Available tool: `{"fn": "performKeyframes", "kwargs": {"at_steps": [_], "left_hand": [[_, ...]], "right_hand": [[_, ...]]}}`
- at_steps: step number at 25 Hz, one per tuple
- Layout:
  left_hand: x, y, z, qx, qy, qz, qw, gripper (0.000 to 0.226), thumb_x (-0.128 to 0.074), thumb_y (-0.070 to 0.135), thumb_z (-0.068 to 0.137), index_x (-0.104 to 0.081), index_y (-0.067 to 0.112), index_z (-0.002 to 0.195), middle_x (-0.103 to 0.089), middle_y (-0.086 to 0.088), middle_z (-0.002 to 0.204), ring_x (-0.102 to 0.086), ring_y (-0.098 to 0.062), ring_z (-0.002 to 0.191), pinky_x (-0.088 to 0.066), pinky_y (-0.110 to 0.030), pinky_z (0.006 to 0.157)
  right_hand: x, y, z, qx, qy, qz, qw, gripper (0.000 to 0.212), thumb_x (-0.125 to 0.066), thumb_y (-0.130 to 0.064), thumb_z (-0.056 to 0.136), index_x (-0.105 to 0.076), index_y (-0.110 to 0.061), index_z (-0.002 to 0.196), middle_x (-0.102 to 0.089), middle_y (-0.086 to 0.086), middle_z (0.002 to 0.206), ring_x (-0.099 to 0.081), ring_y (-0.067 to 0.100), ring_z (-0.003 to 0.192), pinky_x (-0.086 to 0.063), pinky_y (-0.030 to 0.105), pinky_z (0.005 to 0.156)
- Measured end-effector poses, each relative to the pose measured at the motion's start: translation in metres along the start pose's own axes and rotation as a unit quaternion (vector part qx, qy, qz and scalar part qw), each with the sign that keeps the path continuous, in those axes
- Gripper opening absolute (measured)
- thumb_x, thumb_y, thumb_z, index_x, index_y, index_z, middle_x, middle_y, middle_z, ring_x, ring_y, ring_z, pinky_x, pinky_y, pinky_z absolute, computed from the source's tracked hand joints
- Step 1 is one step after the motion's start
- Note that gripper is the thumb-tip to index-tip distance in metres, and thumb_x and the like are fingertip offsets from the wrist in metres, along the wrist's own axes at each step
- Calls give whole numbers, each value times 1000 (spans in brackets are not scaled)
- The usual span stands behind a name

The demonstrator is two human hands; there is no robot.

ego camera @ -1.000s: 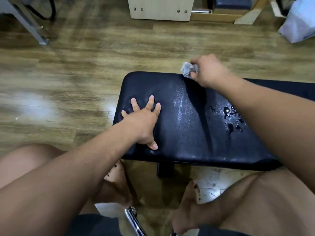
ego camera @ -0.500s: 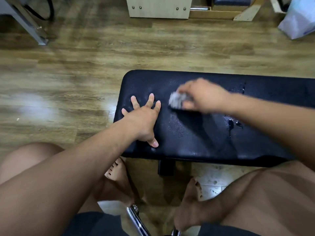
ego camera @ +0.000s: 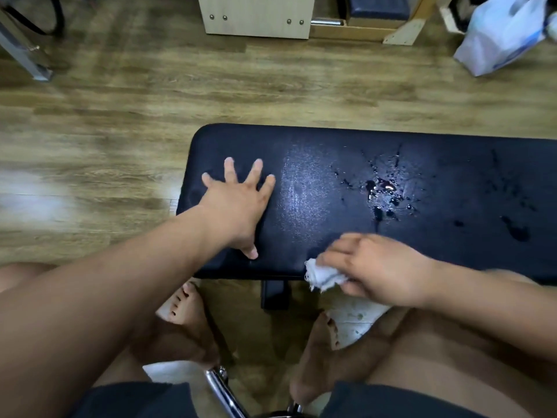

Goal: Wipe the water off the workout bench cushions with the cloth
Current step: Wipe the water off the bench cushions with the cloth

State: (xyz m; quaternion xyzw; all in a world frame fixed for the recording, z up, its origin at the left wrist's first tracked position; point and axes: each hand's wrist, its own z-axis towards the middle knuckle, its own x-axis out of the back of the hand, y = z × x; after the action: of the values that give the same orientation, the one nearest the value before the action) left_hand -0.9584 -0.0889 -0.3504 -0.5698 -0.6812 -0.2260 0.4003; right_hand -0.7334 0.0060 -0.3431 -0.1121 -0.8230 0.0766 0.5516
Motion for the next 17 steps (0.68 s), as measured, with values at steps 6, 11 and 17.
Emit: {"fn": "performKeyframes", "kwargs": {"at_steps": [6, 11, 17], "left_hand": [[18, 50, 23, -60, -33, 43, 997, 152, -92, 41, 53, 24, 22, 149, 36, -6, 154, 4, -59, 139, -36, -66, 102], [19, 48, 29, -58, -61, 38, 996, 154, -94, 35, 51, 25, 23, 149, 38, -4, 153, 6, -60, 139, -34, -68, 102], [17, 49, 32, -62, -61, 50, 995, 156, -94, 37, 48, 25, 21, 148, 37, -6, 153, 3, -61, 138, -37, -68, 100]], "right_hand": [[59, 144, 85, -216, 139, -60, 965, 26, -51, -11, 88, -56, -11, 113, -61, 16, 99, -61, 36, 92, -47, 33, 74], [72, 167, 99, -259, 163, -46, 951, 29, -51, -12, 87, -58, -14, 115, -65, 23, 101, -63, 38, 87, -54, 41, 79], [0, 38, -31, -24, -22, 36, 999, 37, -55, -33, 77, -59, -23, 113, -65, 3, 98, -61, 26, 94, -53, 37, 77]]}}
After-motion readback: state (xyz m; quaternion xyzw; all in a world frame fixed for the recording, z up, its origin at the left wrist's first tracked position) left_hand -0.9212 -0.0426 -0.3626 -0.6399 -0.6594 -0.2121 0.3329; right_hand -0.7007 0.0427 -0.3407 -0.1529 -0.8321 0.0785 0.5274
